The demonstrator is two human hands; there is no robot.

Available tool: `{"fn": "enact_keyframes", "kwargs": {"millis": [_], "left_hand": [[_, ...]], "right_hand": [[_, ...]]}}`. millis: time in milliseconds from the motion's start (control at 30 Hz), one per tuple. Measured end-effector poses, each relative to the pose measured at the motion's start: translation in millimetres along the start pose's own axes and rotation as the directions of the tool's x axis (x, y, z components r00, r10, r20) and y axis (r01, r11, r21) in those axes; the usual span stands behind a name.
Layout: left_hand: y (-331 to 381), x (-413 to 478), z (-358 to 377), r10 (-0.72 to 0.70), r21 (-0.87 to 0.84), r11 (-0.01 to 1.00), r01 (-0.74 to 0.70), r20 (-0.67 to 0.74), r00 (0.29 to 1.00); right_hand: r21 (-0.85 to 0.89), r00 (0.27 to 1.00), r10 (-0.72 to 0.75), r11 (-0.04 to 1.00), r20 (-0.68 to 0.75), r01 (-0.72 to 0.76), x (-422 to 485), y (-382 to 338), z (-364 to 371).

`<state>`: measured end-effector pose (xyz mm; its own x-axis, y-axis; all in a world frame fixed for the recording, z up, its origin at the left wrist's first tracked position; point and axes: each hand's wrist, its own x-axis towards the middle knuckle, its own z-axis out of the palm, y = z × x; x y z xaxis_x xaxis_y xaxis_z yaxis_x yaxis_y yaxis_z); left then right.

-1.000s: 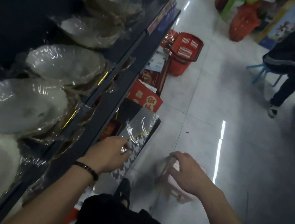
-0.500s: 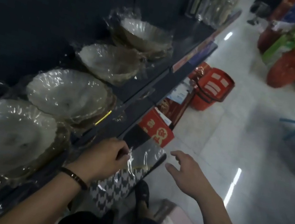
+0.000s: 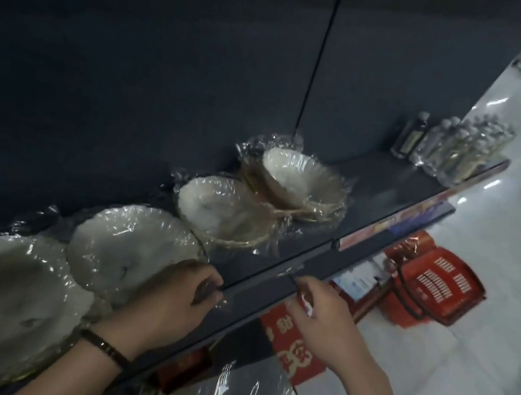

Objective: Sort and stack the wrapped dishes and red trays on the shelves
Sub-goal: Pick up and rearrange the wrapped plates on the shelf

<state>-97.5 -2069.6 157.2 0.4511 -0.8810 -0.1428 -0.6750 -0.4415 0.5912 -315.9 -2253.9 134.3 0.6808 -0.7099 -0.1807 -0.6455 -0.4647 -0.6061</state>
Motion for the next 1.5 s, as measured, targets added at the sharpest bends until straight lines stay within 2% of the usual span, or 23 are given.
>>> {"fn": "enact_keyframes", "kwargs": {"millis": [267,367,433,467,533,700,767,967,1033,1133,1267,1367,1500], "left_hand": [[6,36,-23,0.052,-0.028,0.998,-0.054,-0.075,0.996],[3,42,-20,0.01,-0.067,0.998,-0.017,-0.105,0.994],[-2,41,-15,-0.059,-0.134,0.99,0.04,-0.144,0.988],[-2,41,-12,-0.097,-0.168,0.983,0.07,-0.16,0.982],[0,41,-6,-0.158,-0.195,0.972,0.127,-0.152,0.976],[24,62,2,-0.177,-0.163,0.976,0.146,-0.196,0.965],[34,71,4,-0.187,-0.166,0.973,0.158,-0.18,0.966],[51,83,5,-0.213,-0.093,0.976,0.198,-0.196,0.957],[54,82,5,-0.234,-0.084,0.971,0.222,-0.198,0.952],[55,79,7,-0.258,-0.077,0.966,0.247,-0.207,0.944],[52,78,11,-0.251,-0.086,0.968,0.237,-0.24,0.938],[48,77,17,-0.281,-0.085,0.96,0.268,-0.249,0.927],[39,80,22,-0.318,-0.232,0.937,0.261,-0.255,0.913]], "right_hand": [[0.015,0.98,0.088,0.996,-0.18,-0.086,55,-20,-35],[0.014,0.977,0.075,0.997,-0.201,-0.074,90,-18,-53],[0.193,0.967,0.158,0.974,-0.2,-0.119,118,-8,-61],[0.365,0.953,0.241,0.917,-0.182,-0.162,133,2,-64],[0.652,0.923,0.373,0.724,-0.093,-0.226,162,25,-65],[0.849,0.881,0.47,0.447,0.045,-0.282,221,48,-61],[0.862,0.88,0.466,0.405,0.092,-0.304,237,50,-61],[0.838,0.832,0.537,0.385,0.137,-0.386,277,56,-59],[0.801,0.833,0.538,0.441,0.126,-0.405,280,56,-59],[0.785,0.816,0.57,0.459,0.099,-0.416,284,61,-55],[0.727,0.861,0.509,0.587,0.01,-0.356,282,58,-60],[0.718,0.866,0.493,0.631,-0.079,-0.293,272,55,-66],[0.701,0.862,0.456,0.689,-0.222,-0.184,240,46,-67]]}}
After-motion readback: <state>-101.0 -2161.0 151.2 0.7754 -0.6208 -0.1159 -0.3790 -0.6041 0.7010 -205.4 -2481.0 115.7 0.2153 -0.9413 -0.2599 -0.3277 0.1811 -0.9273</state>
